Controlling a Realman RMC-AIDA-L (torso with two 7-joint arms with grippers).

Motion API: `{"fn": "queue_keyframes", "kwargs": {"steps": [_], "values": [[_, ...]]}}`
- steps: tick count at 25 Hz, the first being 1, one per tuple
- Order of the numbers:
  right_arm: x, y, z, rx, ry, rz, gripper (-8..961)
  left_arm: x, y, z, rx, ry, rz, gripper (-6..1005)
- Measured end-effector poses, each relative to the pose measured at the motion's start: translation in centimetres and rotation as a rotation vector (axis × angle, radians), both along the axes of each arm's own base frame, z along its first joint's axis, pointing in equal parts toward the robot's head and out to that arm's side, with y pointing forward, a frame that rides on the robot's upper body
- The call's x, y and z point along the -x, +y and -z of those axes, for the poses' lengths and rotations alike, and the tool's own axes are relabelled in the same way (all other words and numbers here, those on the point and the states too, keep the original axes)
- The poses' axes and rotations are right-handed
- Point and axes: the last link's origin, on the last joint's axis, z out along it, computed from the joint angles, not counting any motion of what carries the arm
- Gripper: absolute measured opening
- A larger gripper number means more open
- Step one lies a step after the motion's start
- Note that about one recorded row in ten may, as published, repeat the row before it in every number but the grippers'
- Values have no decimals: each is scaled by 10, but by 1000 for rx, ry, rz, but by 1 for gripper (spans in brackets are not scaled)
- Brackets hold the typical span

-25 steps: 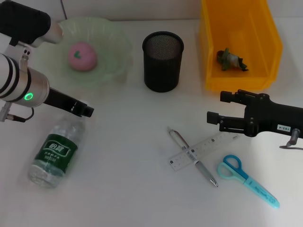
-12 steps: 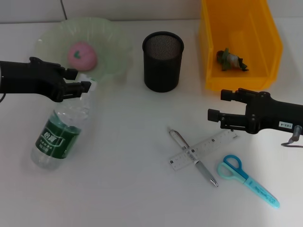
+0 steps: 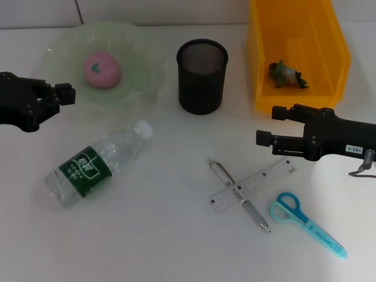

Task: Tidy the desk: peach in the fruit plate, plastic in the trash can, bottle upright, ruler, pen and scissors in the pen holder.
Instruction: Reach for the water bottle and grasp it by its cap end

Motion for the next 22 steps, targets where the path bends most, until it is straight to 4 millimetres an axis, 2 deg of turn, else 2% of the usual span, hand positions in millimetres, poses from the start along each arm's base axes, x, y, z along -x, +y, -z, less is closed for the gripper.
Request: {"fn": "queue_keyframes", "kwargs": {"steps": [2,3,4,6,8,9,10,13,22], "values": [[1,1,-1,3,2,-2,843,-3,1,4,18,2,-8,182],[2,1,-1,4,1,-2,843,-9,5,17,46,13,-10,146],[2,2,-1,4,1,-1,843,-9,5,17,46,13,-10,97],[2,2,-2,3,0,-2,843,-15,9,30,65,30,-8,-2],[2,2,-2,5,-6,-3,843,-24,14,50,95,63,11,15],[2,2,-2,5,-6,-3,843,-24,14,50,95,63,11,24],[1,2,-1,6,-8,-3,843,-32,19,62,110,87,10,33],[-1,0,-1,7,-10,3,843,-40,25,72,107,106,-19,59],[-4,-1,-3,8,-14,10,843,-56,33,84,111,176,-72,136]]}}
